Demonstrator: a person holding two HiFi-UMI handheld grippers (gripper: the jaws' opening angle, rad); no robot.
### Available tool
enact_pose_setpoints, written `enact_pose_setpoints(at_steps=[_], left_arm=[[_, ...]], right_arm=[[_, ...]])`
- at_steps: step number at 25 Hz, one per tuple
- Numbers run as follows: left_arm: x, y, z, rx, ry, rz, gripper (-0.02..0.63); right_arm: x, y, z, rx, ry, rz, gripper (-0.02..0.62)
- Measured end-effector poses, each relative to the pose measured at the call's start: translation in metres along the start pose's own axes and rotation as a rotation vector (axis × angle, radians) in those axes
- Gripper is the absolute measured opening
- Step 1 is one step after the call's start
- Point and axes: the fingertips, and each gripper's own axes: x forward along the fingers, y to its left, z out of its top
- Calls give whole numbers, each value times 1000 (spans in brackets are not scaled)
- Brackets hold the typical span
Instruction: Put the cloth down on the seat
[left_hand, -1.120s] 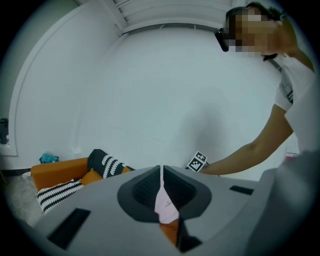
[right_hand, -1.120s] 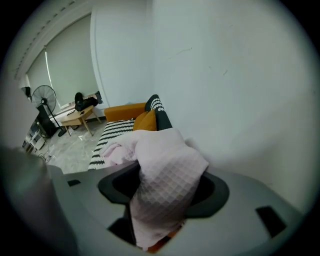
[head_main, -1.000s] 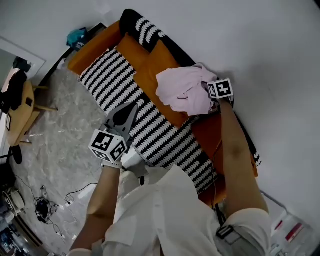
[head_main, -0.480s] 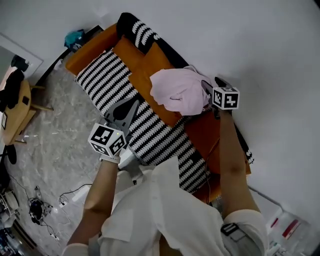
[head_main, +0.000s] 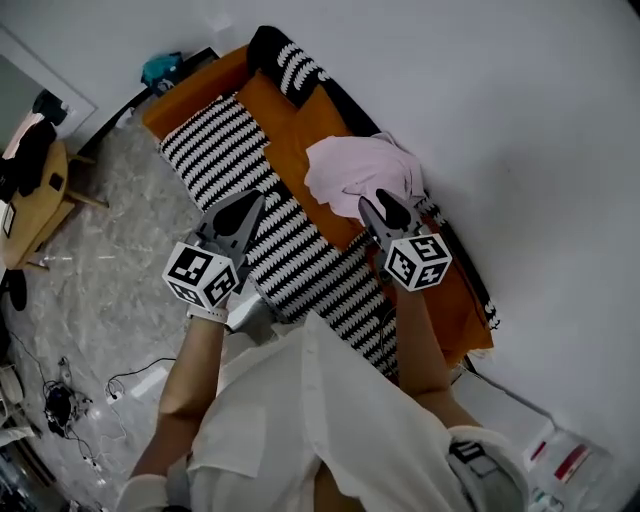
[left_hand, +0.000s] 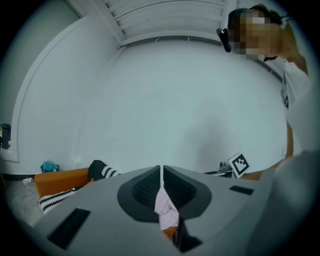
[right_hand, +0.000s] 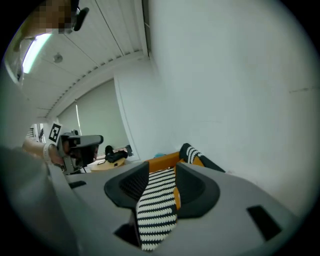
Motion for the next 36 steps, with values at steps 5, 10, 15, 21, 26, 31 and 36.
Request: enact_pose_setpoints(at_steps=[5, 10, 15, 21, 26, 31, 36], left_arm=[[-34, -7, 6, 22, -2, 10, 32], [-73, -6, 9, 20, -15, 55, 32], [-103, -2, 13, -2, -50, 110, 32], [-126, 8, 19, -13, -70, 144, 32], [-134, 20, 20, -39, -87, 173, 32], [-130, 27, 18, -47, -82, 172, 32], [-122, 31, 19, -47, -81, 163, 32]], right_arm=[[-16, 57, -2, -57, -32, 70, 46], [-26, 92, -2, -92, -40, 120, 11], [-24, 119, 3, -147, -41, 182, 9], [-11, 144, 11, -159, -46, 232, 9], [-6, 151, 5, -162, -23, 247, 9], [-3, 144, -7, -151, 14, 234, 9], [5, 138, -4, -158, 14, 227, 9]])
